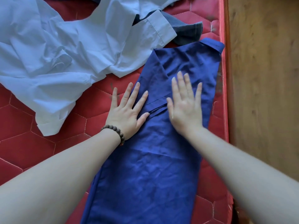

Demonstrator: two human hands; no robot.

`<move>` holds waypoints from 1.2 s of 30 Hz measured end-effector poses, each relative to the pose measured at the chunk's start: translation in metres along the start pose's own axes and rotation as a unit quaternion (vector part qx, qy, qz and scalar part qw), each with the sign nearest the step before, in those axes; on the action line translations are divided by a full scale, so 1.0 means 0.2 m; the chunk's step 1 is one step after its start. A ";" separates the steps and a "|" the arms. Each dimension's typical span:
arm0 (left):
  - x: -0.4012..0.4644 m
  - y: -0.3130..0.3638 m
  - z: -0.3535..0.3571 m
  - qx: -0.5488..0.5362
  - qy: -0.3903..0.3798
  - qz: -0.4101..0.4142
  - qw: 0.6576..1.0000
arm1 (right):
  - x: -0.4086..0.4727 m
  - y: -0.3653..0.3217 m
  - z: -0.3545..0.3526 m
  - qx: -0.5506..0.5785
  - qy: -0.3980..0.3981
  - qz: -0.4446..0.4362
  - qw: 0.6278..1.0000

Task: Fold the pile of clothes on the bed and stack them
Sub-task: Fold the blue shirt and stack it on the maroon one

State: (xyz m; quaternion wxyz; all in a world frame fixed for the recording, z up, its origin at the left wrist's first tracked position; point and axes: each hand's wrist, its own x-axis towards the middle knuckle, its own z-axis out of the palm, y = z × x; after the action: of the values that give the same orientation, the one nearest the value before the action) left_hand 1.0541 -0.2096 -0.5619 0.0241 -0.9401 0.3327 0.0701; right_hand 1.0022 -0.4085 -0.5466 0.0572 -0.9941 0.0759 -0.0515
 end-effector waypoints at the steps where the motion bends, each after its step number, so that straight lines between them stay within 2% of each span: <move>1: -0.02 0.01 -0.01 -0.012 0.011 0.001 1.000 | -0.10 -0.08 0.01 0.014 -0.005 -0.002 1.000; 4: -0.16 0.09 0.00 -0.054 0.037 0.065 0.996 | -0.36 -0.27 0.05 0.018 -0.042 -0.005 0.999; 7: -0.36 0.12 0.05 -0.049 0.006 0.111 0.993 | -0.54 -0.37 0.09 -0.010 -0.094 0.006 0.996; 11: -0.54 -0.03 0.07 -0.017 -0.044 0.101 0.994 | -0.70 -0.24 0.06 -0.031 -0.122 0.096 0.987; 15: -0.71 -0.16 0.03 -0.006 -0.062 0.042 0.997 | -0.91 -0.18 -0.02 -0.056 -0.107 0.203 0.972; 17: -0.83 -0.11 0.03 -0.022 -0.048 0.065 0.997 | -1.01 -0.34 -0.04 -0.046 -0.083 0.187 0.978; 21: -1.12 0.07 0.09 -0.049 -0.046 0.173 0.983 | -1.21 -0.76 0.01 -0.014 -0.098 0.054 0.994; 23: -1.24 0.06 0.13 -0.045 -0.066 0.181 0.980 | -1.32 -0.82 0.02 -0.022 -0.109 0.066 0.992; 28: -1.39 -0.15 0.19 -0.020 -0.064 0.213 0.975 | -1.59 -0.57 -0.01 -0.042 -0.131 0.124 0.983; 33: -1.39 -0.26 0.16 -0.046 -0.049 0.254 0.965 | -1.68 -0.35 -0.10 -0.020 -0.101 0.038 0.994; 36: -1.35 -0.34 0.13 -0.039 -0.002 0.229 0.973 | -1.70 -0.15 -0.18 -0.028 -0.079 0.061 0.995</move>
State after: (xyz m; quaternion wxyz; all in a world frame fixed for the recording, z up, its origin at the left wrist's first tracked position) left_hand 0.8861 0.0138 -0.5482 -0.0285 -0.8392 0.5359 0.0883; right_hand 0.6673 -0.3288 -0.5383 0.0378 -0.9899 0.1326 0.0334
